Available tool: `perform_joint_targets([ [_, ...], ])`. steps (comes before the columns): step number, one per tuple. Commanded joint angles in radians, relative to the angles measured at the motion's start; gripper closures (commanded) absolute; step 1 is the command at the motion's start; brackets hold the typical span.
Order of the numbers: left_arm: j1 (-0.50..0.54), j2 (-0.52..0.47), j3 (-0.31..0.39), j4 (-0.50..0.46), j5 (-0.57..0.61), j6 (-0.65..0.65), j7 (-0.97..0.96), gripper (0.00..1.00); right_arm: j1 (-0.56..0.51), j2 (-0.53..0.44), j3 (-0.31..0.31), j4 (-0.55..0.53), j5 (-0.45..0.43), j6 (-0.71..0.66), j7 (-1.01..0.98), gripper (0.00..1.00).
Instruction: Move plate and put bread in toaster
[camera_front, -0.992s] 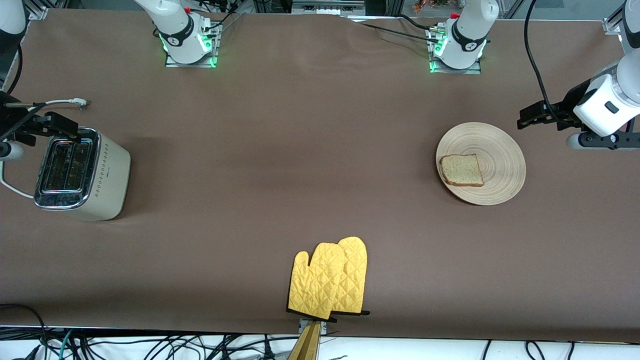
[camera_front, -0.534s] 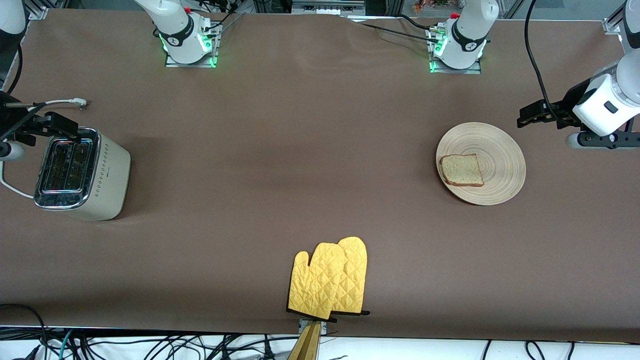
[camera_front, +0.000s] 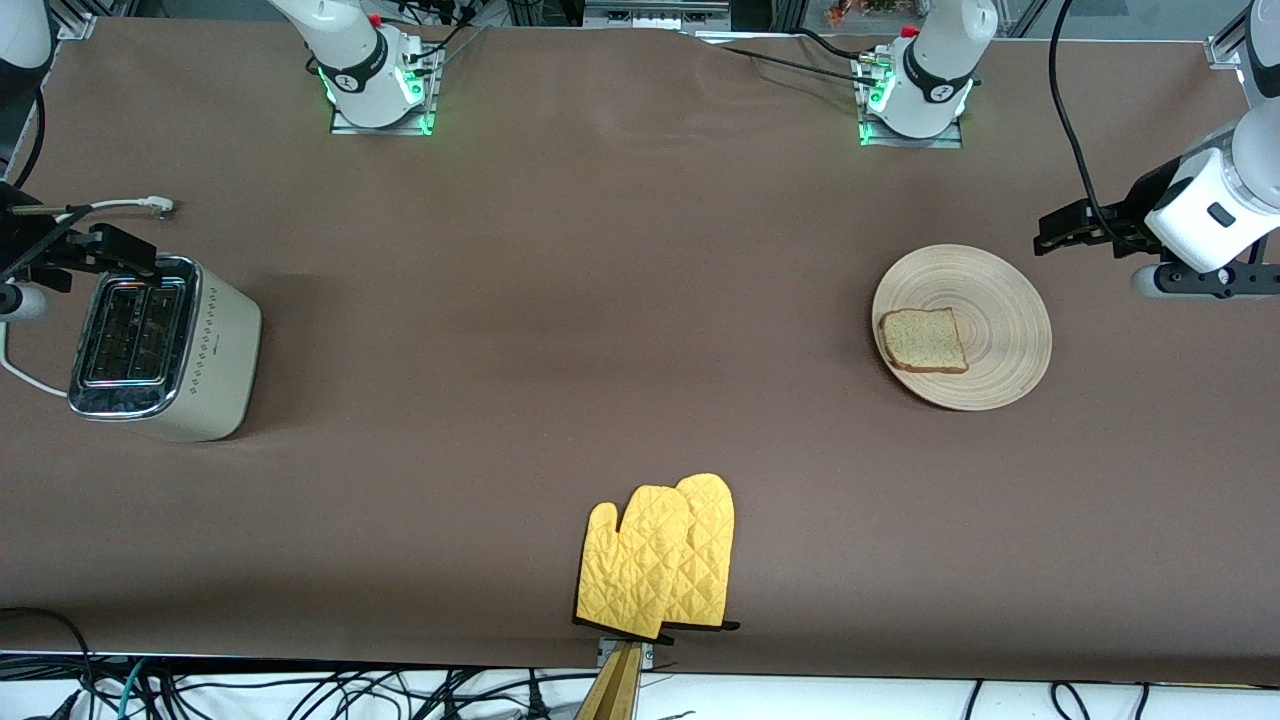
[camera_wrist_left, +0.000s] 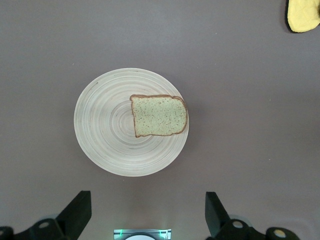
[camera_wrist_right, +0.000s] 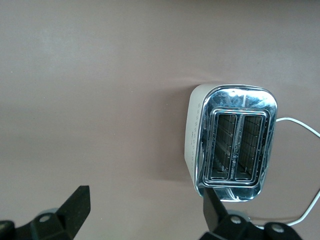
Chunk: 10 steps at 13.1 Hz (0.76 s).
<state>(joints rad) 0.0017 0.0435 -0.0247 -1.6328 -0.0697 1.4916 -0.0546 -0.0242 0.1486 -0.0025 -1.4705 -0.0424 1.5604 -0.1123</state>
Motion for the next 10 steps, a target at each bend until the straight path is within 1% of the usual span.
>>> perform_joint_targets([
  [1,0.008,-0.004,-0.008,0.002,0.025,-0.011,0.018,0.00,-0.006,0.009,0.003,0.025,0.018,-0.014,0.003,0.00],
  [6,0.034,-0.004,-0.006,0.001,0.016,-0.025,0.019,0.00,-0.006,0.009,0.003,0.025,0.018,-0.014,0.003,0.00],
  [10,0.035,-0.001,-0.005,-0.001,0.016,-0.025,0.021,0.00,-0.006,0.009,0.004,0.025,0.018,-0.013,0.005,0.00],
])
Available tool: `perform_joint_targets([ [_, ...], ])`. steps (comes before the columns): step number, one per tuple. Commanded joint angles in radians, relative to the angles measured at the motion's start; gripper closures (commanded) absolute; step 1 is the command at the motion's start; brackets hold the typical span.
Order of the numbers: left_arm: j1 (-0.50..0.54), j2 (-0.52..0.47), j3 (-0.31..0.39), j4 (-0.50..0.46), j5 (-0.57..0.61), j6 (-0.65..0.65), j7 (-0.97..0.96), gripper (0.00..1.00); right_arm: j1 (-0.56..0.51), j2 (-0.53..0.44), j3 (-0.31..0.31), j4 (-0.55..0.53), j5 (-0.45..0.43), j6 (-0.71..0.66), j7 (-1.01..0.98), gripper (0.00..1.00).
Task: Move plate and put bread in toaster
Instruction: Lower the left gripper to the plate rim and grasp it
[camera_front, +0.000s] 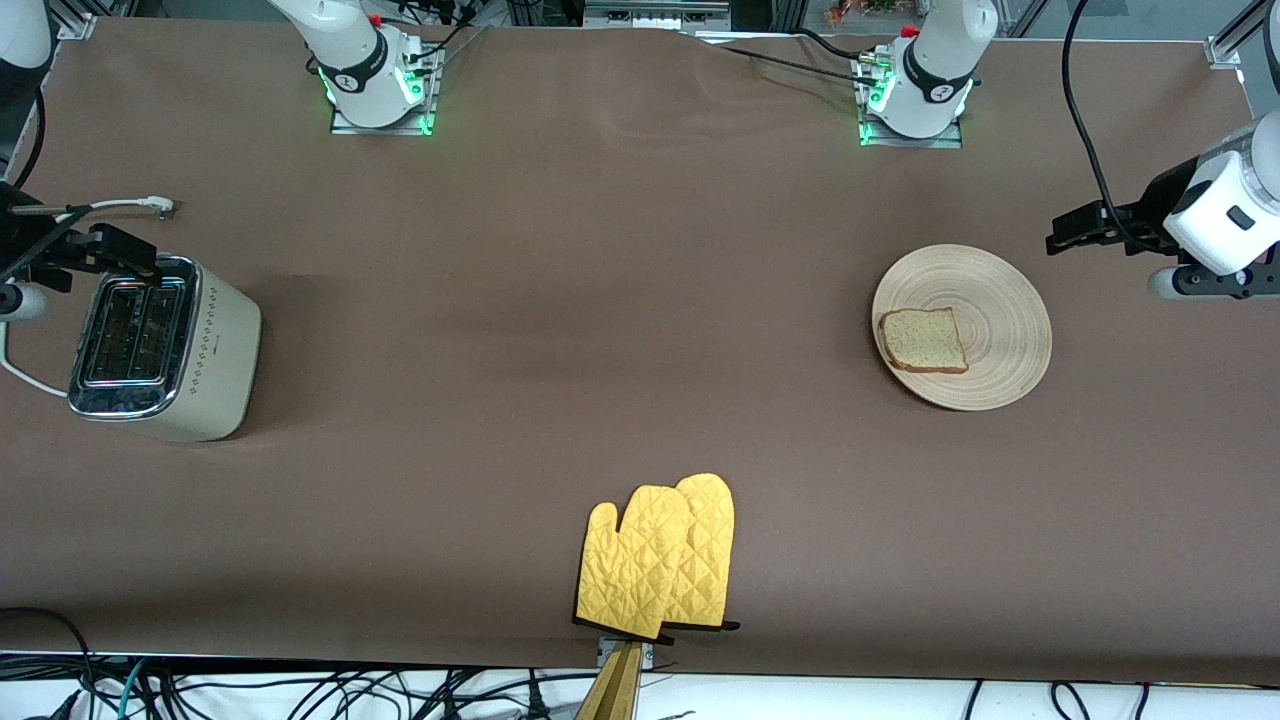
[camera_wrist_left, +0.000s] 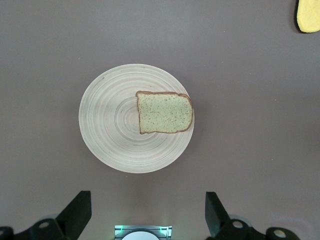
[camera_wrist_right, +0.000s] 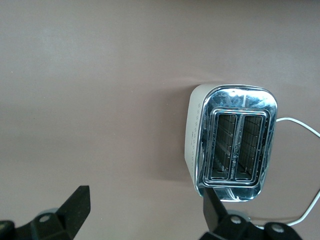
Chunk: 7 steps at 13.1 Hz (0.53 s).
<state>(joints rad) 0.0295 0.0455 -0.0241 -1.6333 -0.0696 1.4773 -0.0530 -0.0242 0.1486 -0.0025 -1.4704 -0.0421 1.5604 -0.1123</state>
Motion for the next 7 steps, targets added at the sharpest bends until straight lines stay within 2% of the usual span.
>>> perform_joint_targets([
  [1,0.029,0.008,-0.004,0.001,0.011,-0.011,0.021,0.00,-0.006,0.009,0.004,0.025,0.018,-0.013,0.003,0.00],
  [4,0.116,0.062,0.000,0.030,-0.033,-0.011,0.063,0.00,-0.006,0.009,0.003,0.025,0.018,-0.013,0.003,0.00],
  [7,0.258,0.172,0.000,0.067,-0.105,-0.009,0.229,0.00,-0.006,0.009,0.003,0.025,0.018,-0.013,0.003,0.00],
])
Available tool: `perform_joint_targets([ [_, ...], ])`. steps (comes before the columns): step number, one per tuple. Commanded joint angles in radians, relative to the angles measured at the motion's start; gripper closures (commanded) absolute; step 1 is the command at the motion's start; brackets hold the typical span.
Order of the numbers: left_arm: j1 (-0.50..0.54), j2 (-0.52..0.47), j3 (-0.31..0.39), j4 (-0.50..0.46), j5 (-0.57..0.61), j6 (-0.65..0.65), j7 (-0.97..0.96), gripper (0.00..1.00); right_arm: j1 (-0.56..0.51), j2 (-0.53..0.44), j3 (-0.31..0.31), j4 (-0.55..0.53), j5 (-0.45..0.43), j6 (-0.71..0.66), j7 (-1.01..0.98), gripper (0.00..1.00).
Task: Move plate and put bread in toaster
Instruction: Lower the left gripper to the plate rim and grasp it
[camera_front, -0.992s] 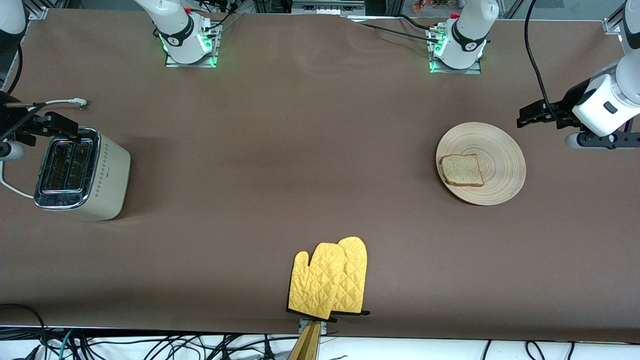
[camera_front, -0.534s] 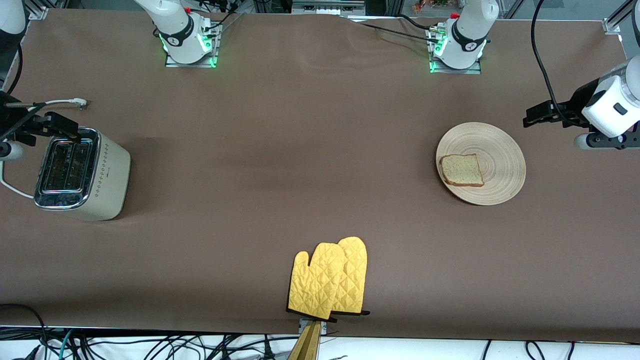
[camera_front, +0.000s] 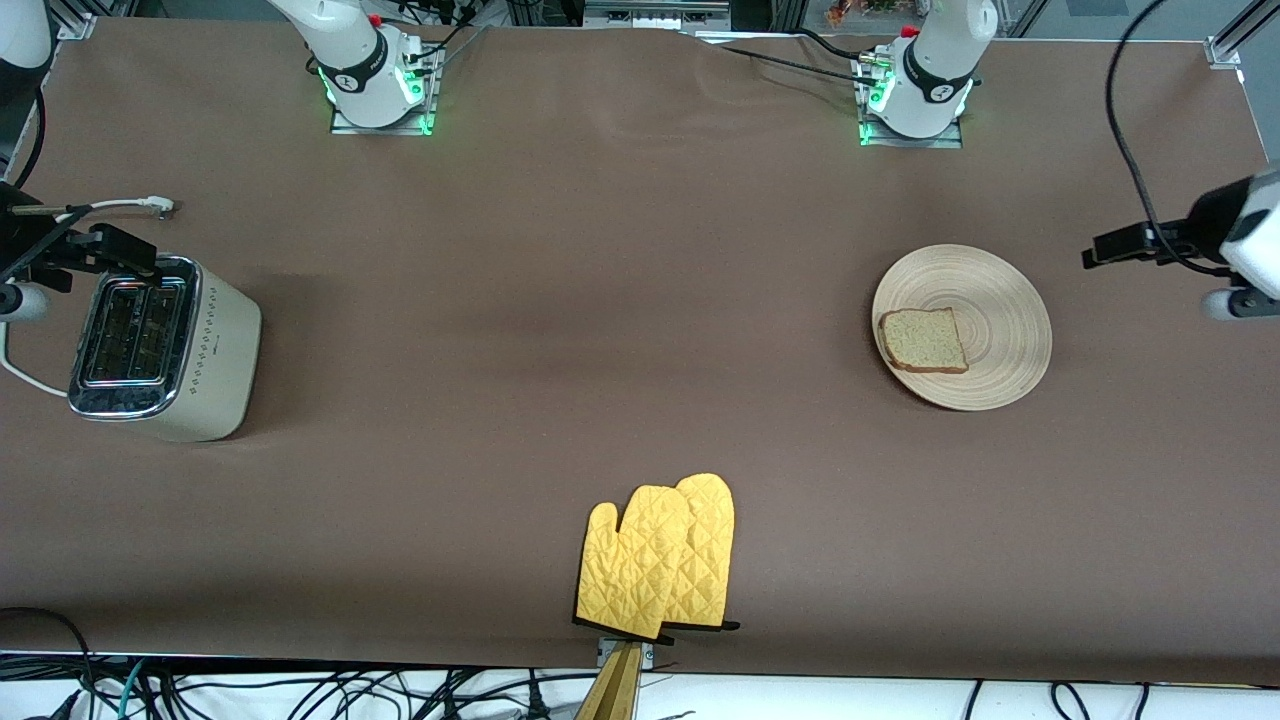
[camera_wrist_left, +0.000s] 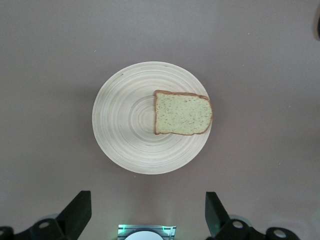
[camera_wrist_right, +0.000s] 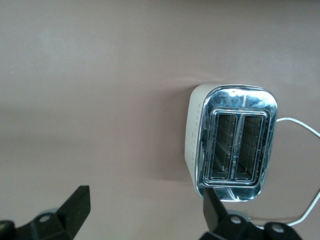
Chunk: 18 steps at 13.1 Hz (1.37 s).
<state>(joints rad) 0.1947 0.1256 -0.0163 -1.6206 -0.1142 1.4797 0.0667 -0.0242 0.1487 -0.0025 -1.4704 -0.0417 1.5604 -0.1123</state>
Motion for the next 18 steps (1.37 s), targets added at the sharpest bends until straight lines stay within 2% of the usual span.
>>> perform_joint_targets([
  [1,0.153,0.138,-0.008,0.054,-0.111,-0.012,0.161,0.00,-0.006,0.009,0.003,0.025,0.017,-0.013,0.003,0.00],
  [2,0.195,0.185,-0.008,0.056,-0.146,-0.012,0.201,0.00,-0.006,0.009,0.003,0.025,0.017,-0.013,0.003,0.00],
  [7,0.275,0.388,-0.008,0.117,-0.243,-0.010,0.349,0.00,-0.006,0.009,0.003,0.025,0.017,-0.013,0.003,0.00],
  [11,0.321,0.508,-0.008,0.119,-0.337,-0.010,0.485,0.00,-0.006,0.009,0.003,0.025,0.017,-0.014,0.003,0.00],
  [18,0.402,0.623,-0.008,0.119,-0.387,-0.007,0.640,0.00,-0.006,0.009,0.003,0.025,0.023,-0.013,0.003,0.00],
])
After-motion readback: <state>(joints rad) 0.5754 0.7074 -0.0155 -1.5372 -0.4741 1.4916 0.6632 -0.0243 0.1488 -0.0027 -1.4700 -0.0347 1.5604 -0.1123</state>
